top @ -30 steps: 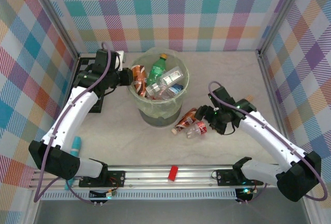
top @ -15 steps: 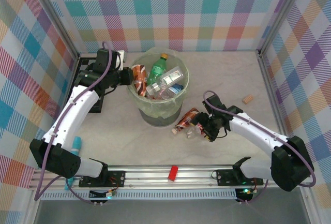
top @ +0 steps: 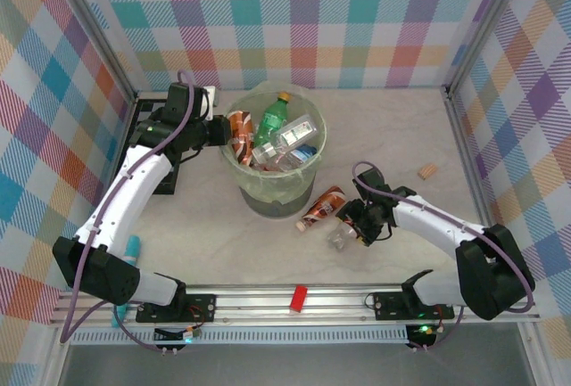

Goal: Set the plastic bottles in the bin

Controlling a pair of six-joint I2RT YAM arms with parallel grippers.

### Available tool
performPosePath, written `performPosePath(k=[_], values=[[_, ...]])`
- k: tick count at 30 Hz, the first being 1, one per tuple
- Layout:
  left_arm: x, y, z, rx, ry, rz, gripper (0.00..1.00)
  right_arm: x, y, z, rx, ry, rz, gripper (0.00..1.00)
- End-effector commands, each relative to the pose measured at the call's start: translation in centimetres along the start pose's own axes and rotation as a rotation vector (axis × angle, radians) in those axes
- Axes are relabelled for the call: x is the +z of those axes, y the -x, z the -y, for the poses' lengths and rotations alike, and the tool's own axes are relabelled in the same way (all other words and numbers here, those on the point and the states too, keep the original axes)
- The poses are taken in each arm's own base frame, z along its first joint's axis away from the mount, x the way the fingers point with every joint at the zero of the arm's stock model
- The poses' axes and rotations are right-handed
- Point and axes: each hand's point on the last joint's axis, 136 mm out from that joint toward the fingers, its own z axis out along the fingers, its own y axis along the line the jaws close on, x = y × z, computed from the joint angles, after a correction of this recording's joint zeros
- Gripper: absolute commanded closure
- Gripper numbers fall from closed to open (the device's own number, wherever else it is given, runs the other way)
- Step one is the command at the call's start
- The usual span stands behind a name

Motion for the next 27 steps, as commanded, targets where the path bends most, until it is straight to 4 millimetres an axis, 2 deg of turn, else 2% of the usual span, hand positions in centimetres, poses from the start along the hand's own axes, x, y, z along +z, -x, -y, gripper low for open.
performPosePath(k=[1,4,7,11,15,19,21,24,27], values=[[-0.1,0.5,0.7,0.009,-0.026,0.01,0.78,-0.5,0.8,0.5,-0.02,-0.017,0.036,0.34],[0.1,0.4,0.7,0.01,-0.026,0.005,0.78,-1.5,1.0,0.7,-0.036,-0.013,0.044,0.36],[0.2,0.5,0.8,0.01,-0.032,0.004,0.79,-3.7,1.6,0.4,-0.071,0.001,0.084,0.39],[0.0,0.7,1.0,0.01,-0.041,0.009,0.79,-8.2,2.9,-1.0,-0.141,0.033,0.178,0.41],[0.0,0.7,1.1,0.011,-0.049,0.008,0.79,-14.7,4.8,-3.6,-0.258,0.063,0.335,0.43],[0.1,0.8,1.4,0.01,-0.064,0.007,0.78,-21.9,6.1,-8.2,-0.379,0.169,0.484,0.45],[0.4,0.7,1.6,0.005,-0.077,0.0,0.79,-25.2,6.1,-11.3,-0.432,0.278,0.531,0.46],[0.7,0.8,2.0,-0.003,-0.097,-0.004,0.79,-28.7,5.3,-16.6,-0.522,0.439,0.562,0.47],[0.9,0.9,2.4,-0.002,-0.119,-0.001,0.79,-31.0,3.5,-22.1,-0.642,0.549,0.58,0.47]])
